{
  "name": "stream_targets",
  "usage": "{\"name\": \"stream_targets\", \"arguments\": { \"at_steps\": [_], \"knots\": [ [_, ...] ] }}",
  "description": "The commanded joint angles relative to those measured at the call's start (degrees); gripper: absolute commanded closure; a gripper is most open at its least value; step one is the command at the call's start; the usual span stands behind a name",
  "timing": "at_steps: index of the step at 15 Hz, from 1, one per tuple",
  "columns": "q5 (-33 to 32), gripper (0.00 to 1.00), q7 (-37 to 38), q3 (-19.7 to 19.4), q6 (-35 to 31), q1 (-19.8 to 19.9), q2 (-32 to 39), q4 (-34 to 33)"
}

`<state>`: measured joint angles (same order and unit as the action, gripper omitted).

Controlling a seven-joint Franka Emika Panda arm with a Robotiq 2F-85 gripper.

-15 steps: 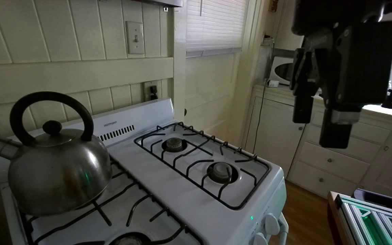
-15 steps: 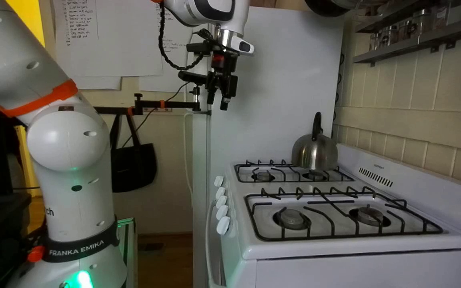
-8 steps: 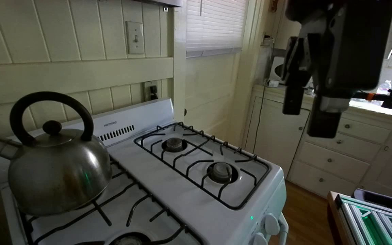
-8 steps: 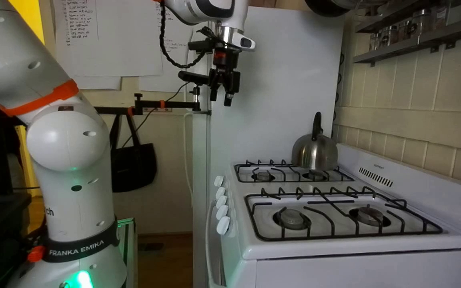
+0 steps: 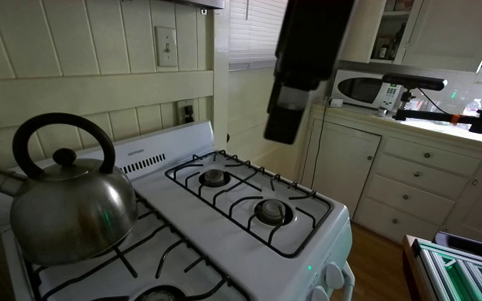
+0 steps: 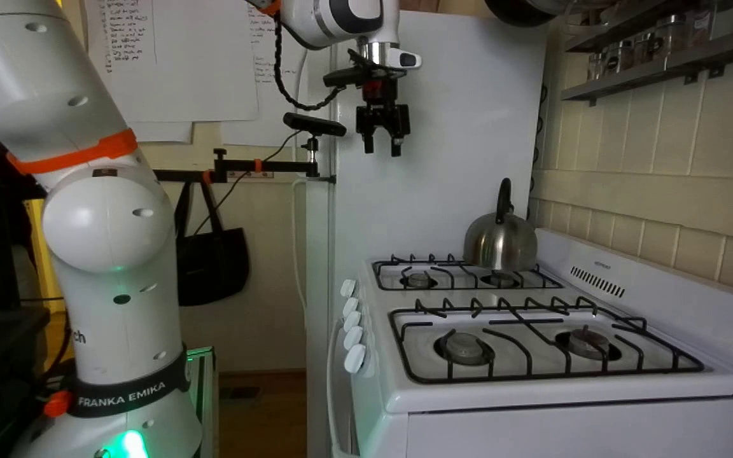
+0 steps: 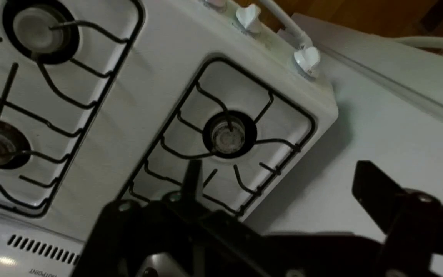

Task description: Move the kettle to the bottom right corner of the stove

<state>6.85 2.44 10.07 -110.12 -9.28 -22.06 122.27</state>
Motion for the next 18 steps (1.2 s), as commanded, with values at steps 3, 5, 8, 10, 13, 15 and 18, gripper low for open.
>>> {"name": "stream_targets", "arguments": {
  "at_steps": [3,5,8,10,13,15,18],
  "knots": [
    [-0.59,0.0,-0.36,-0.24,-3.02,-0.12,3.06,-1.74],
    [-0.68,0.0,-0.5,-0.26,-3.13,-0.11,4.08,-2.45],
    [-0.7,0.0,-0.54,-0.26,-3.13,-0.11,4.18,-2.58],
    [-0.7,0.0,-0.54,-0.25,-3.13,-0.11,4.18,-2.6],
    [-0.68,0.0,0.84,0.32,-5.33,-0.13,5.93,-3.8],
    [-1.24,0.0,1.74,0.75,-8.4,0.02,7.8,-5.21],
    [-2.07,0.0,2.74,1.35,-12.9,0.0,10.76,-7.86]
  ]
}}
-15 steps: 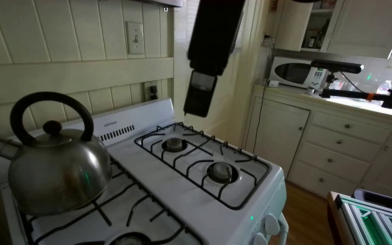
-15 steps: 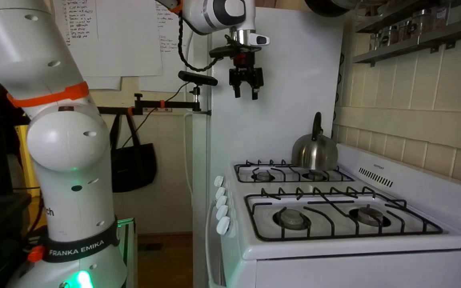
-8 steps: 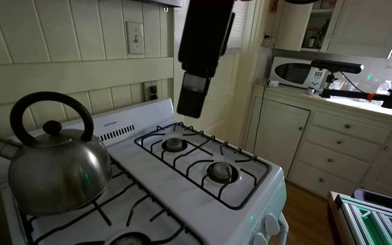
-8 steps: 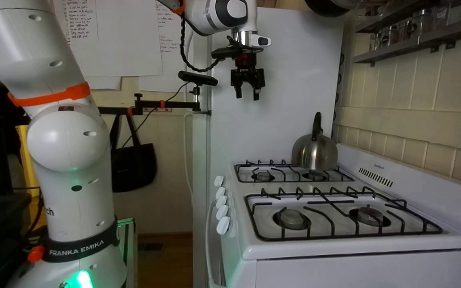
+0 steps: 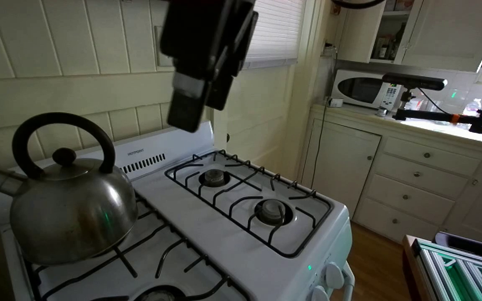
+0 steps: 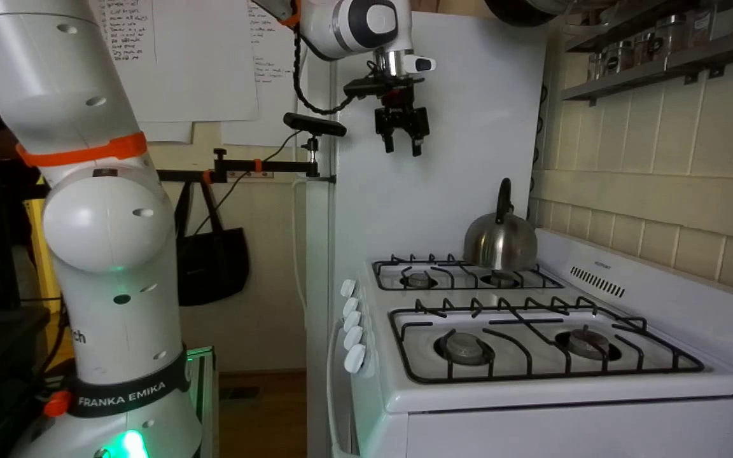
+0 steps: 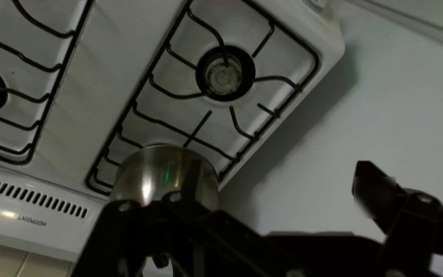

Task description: Move the kettle to the bottom right corner of the stove

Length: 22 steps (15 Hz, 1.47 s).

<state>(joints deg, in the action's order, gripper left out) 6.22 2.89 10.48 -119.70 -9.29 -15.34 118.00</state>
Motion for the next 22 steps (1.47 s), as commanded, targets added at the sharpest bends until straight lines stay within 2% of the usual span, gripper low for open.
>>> {"name": "stream_targets", "arguments": {
  "at_steps": [1,6,10,11,17,18,22],
  "knots": [
    [-2.18,0.0,2.51,1.22,-4.92,0.0,5.35,-4.6],
    [-9.65,0.0,5.55,2.47,-11.25,-0.06,12.18,-9.52],
    [-15.28,0.0,8.4,2.51,-13.38,-0.95,17.69,-13.72],
    [-12.29,0.0,5.81,1.81,-12.57,-0.9,14.42,-10.76],
    [-12.51,0.0,5.93,1.63,-12.64,-0.98,15.0,-11.47],
    [-12.66,0.0,7.98,1.51,-12.64,-0.87,14.72,-11.17],
    [-8.55,0.0,6.15,1.33,-14.48,-1.03,18.18,-13.37]
  ]
}}
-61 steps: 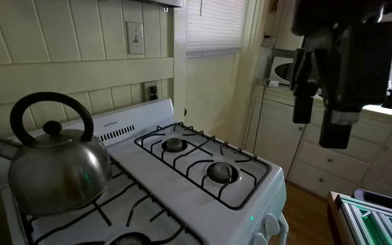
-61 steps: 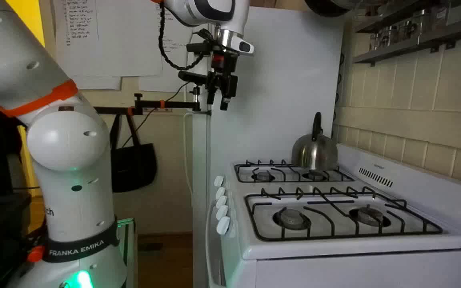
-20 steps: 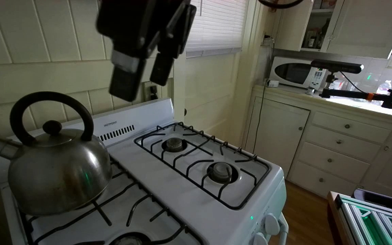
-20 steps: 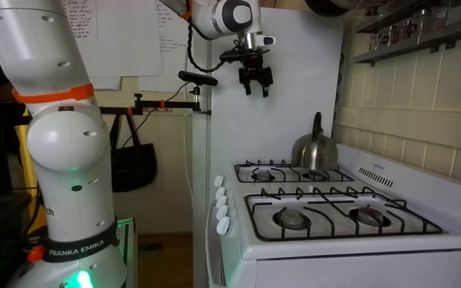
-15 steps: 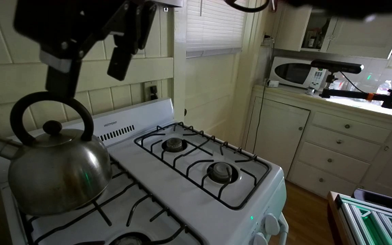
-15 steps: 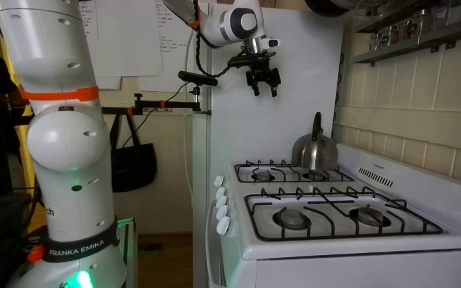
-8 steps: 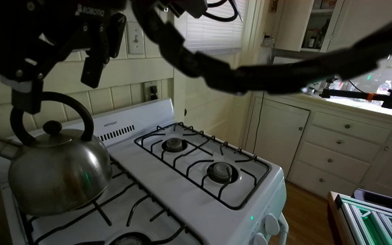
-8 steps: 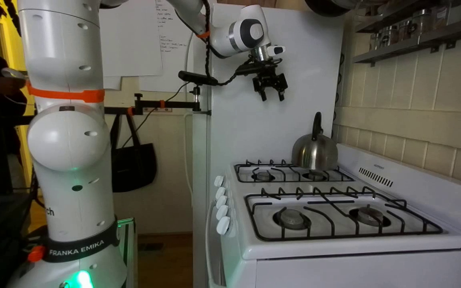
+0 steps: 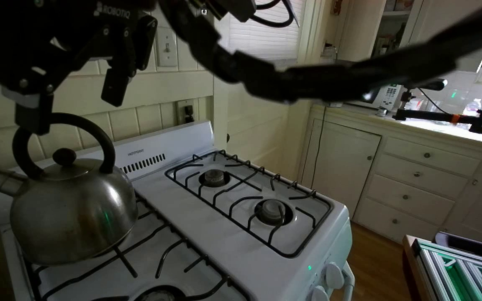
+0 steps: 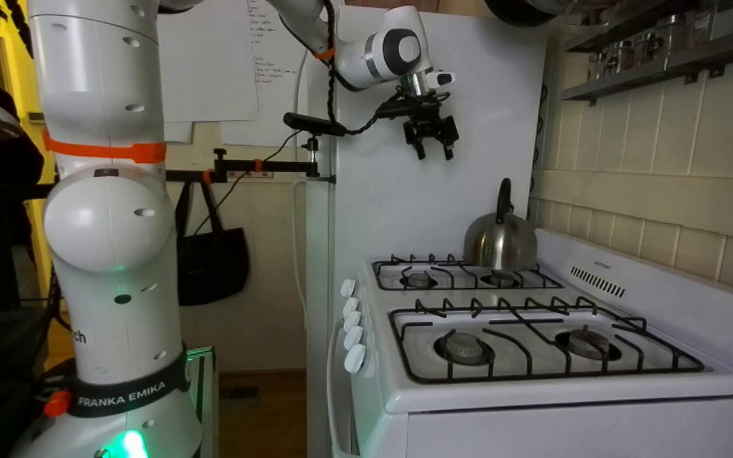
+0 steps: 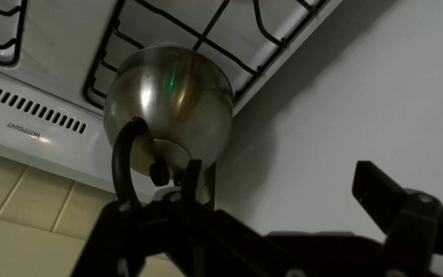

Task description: Move the kettle to the bottom right corner of the stove

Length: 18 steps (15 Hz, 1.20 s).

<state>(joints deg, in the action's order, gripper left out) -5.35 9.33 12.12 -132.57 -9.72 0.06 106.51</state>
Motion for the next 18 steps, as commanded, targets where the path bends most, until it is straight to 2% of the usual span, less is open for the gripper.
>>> {"name": "stream_targets", "arguments": {
  "at_steps": [1,11,18],
  "knots": [
    [3.83,0.0,-0.64,-0.3,-2.31,-0.63,3.84,-2.63],
    [3.4,0.0,-1.79,-2.56,-12.39,-0.31,13.78,-8.89],
    [2.51,0.0,-2.0,-6.0,-13.09,0.42,16.06,-10.95]
  ]
}}
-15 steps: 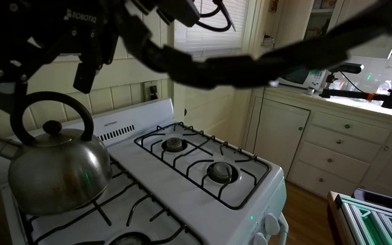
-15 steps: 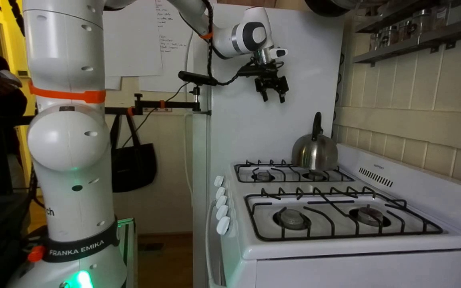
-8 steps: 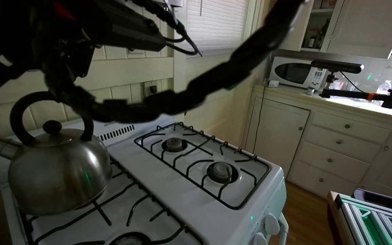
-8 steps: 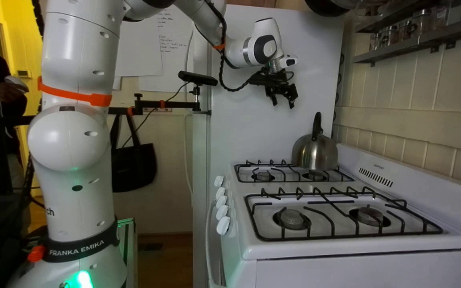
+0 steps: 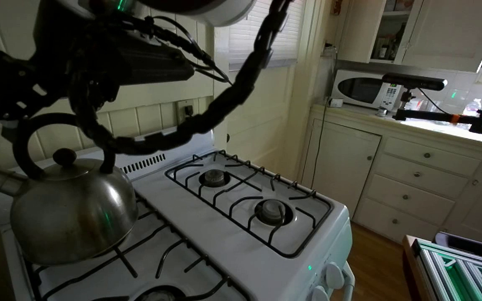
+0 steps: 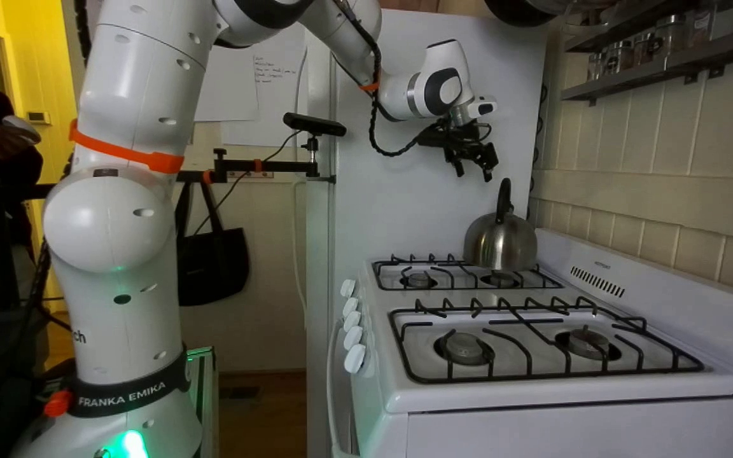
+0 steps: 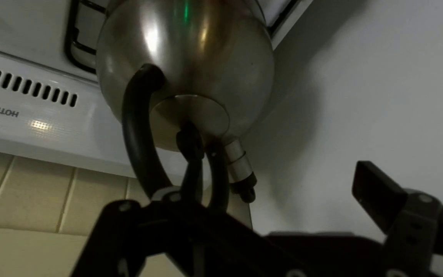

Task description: Move the kettle to the bottom right corner of the stove

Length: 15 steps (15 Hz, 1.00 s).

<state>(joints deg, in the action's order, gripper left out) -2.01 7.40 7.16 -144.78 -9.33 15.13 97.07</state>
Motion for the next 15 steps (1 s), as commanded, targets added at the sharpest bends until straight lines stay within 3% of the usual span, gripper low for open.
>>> {"name": "stream_targets", "arguments": {
  "at_steps": [1,15],
  "knots": [
    [-0.9,0.0,-0.05,-1.41,-0.86,0.14,1.08,-1.96],
    [0.16,0.0,-5.56,-2.07,-1.68,1.99,7.68,-8.51]
  ]
}}
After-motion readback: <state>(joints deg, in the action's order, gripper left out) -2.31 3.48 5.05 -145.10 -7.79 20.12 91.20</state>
